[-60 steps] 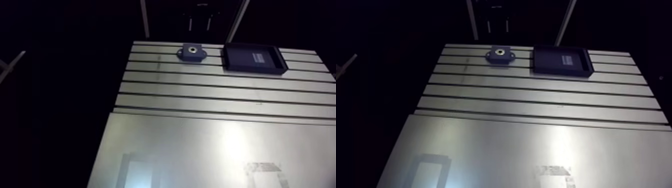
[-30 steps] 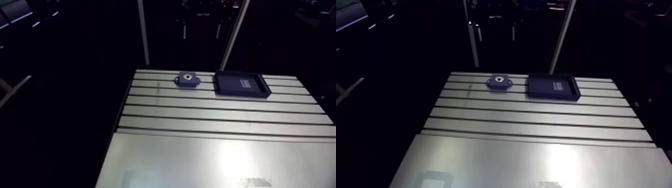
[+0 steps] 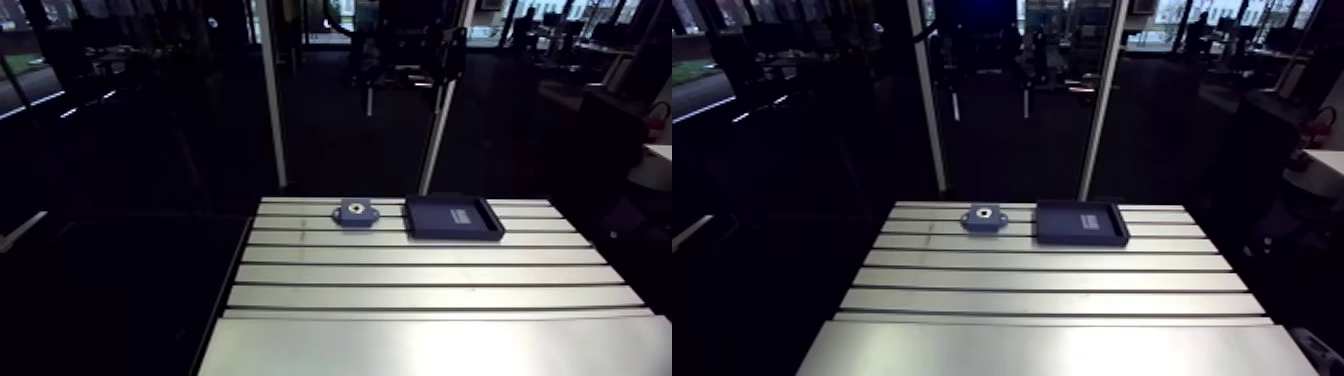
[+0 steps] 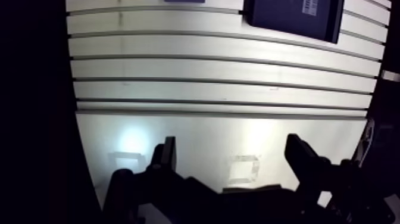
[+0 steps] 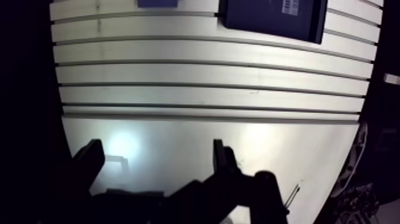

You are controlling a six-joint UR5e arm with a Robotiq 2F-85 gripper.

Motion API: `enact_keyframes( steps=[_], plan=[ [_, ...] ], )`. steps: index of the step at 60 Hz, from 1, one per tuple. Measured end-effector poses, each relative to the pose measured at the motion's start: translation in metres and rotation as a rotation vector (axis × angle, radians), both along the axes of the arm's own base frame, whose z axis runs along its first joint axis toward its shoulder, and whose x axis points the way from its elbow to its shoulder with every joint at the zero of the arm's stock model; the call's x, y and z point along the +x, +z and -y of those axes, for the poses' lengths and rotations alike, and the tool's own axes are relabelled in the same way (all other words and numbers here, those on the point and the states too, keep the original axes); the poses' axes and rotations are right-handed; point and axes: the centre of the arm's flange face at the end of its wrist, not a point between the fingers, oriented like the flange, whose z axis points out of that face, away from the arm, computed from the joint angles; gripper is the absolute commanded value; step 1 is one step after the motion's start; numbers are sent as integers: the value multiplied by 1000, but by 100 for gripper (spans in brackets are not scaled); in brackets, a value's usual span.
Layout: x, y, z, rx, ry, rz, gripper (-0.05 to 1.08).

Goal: Pick up the bearing and press it into the housing until flush.

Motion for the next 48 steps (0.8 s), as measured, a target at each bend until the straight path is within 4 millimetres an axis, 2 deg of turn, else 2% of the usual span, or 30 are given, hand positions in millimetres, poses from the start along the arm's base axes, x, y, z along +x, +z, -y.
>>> enact_keyframes(
  steps=[15,48],
  plan=[
    [11,15,-10,-5,-2,-13,1],
    [7,29,-15,-7,-10,-45,1]
  ],
)
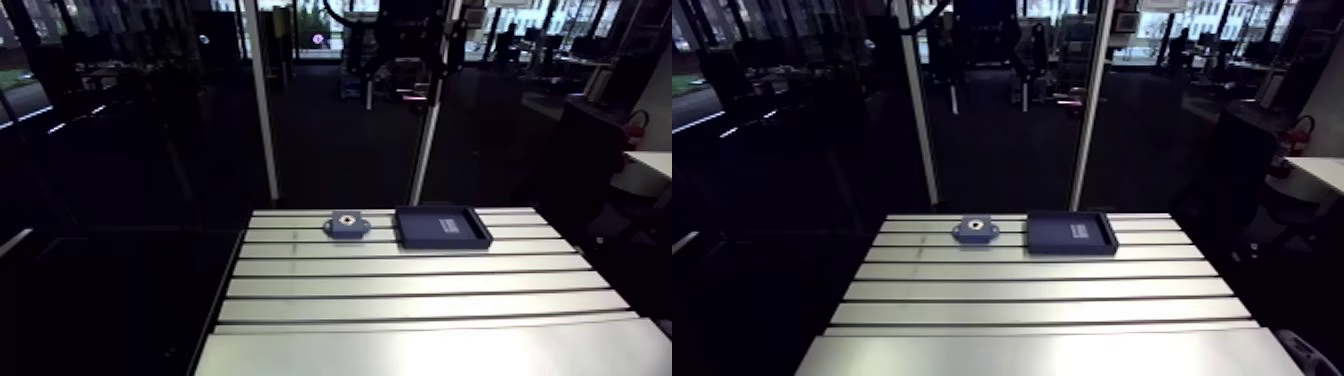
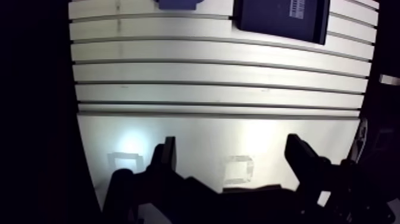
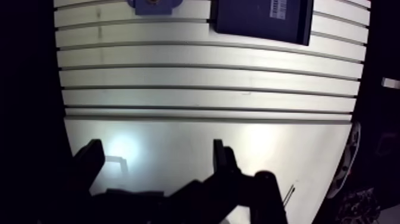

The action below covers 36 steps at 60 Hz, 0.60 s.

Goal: Pick up the bearing and press it into the housing until flush.

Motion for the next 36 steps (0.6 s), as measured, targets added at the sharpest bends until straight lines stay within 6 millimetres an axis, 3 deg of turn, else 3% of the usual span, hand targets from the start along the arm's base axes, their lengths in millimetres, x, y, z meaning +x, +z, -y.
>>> enact_keyframes(
  steps=[36],
  plan=[
    [0,0,3,-9,4,-1,1]
  ],
)
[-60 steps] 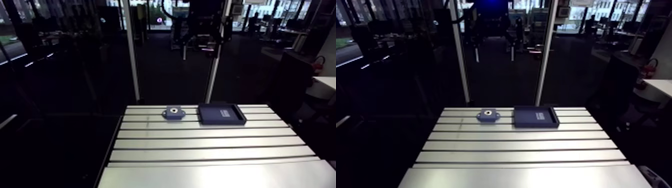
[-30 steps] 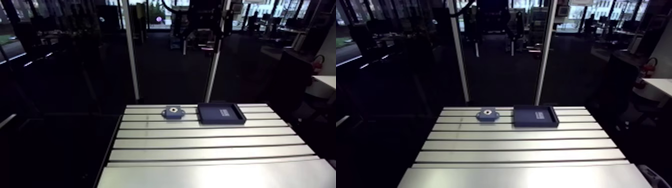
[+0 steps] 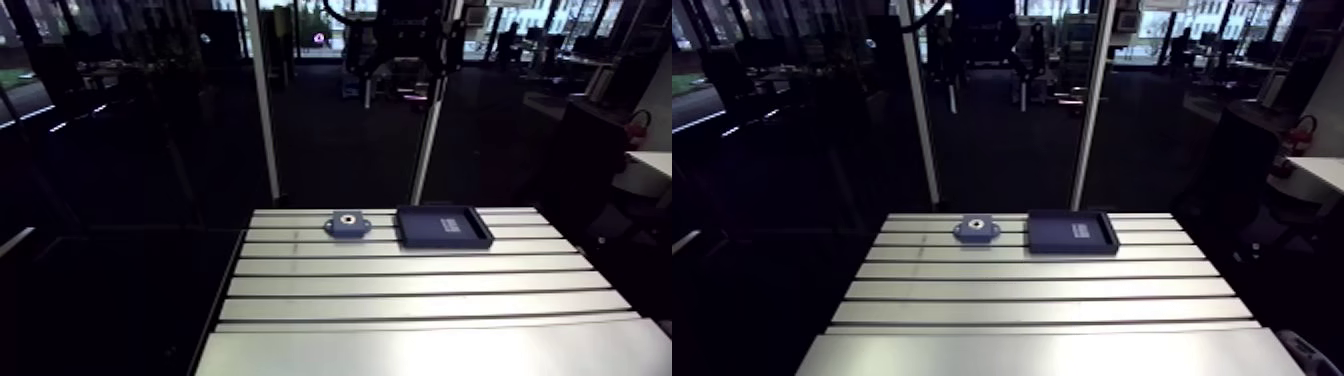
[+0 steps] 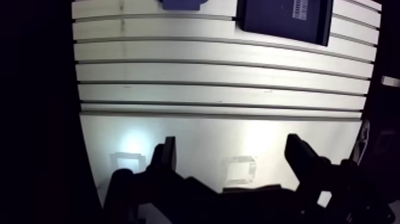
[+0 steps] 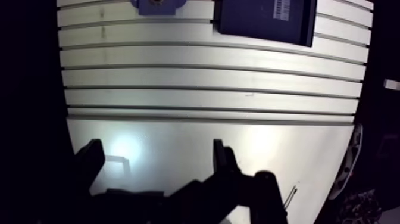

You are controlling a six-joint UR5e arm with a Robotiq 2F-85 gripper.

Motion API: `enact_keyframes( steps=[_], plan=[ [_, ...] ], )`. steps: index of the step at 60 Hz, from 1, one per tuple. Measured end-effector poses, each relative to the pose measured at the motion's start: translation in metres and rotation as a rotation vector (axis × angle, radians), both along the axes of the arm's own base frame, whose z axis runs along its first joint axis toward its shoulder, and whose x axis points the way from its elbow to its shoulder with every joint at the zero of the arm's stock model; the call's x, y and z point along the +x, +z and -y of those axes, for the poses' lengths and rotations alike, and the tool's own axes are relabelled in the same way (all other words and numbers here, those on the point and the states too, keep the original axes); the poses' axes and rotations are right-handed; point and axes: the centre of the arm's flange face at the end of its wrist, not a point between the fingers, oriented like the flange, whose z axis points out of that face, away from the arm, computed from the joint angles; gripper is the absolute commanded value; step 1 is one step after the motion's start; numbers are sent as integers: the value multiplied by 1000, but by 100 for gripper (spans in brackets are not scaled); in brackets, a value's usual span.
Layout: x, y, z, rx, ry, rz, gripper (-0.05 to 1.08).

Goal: Pick up the bearing and press it into the housing until flush.

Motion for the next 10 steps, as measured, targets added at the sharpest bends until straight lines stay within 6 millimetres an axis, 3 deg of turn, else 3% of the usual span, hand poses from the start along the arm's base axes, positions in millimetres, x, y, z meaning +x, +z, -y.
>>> enact_keyframes(
  steps=[10],
  plan=[
    [0,0,2,-7,3,0,1]
  ],
)
